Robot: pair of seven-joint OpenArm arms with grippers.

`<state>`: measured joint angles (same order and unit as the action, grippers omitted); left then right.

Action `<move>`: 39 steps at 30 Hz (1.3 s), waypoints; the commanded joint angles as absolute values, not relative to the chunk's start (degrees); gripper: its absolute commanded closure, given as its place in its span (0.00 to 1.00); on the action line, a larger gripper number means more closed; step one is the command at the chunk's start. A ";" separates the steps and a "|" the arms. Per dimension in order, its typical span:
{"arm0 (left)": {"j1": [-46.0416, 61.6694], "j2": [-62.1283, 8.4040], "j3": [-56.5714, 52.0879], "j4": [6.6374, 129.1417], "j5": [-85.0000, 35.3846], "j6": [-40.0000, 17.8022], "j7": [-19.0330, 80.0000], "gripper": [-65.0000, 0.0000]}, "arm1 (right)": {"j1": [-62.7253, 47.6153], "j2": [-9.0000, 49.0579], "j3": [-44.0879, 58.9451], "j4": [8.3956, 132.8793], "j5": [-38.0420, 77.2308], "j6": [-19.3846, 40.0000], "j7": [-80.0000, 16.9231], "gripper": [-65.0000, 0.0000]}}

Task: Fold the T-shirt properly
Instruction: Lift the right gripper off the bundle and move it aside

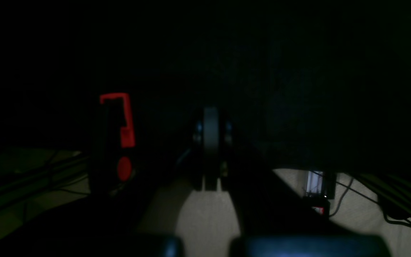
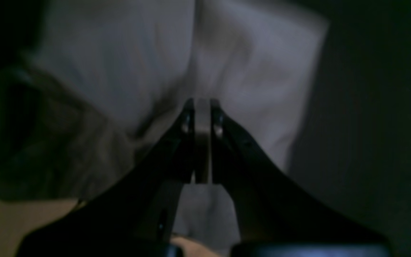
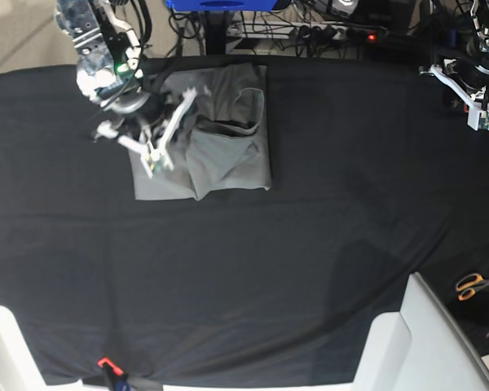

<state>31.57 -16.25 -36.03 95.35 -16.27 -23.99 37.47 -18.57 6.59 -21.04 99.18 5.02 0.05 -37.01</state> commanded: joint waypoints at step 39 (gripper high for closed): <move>31.87 -17.01 -36.53 96.04 -16.48 -23.78 36.53 1.00 | -0.84 -4.88 -35.82 81.63 7.43 -0.31 -31.52 1.00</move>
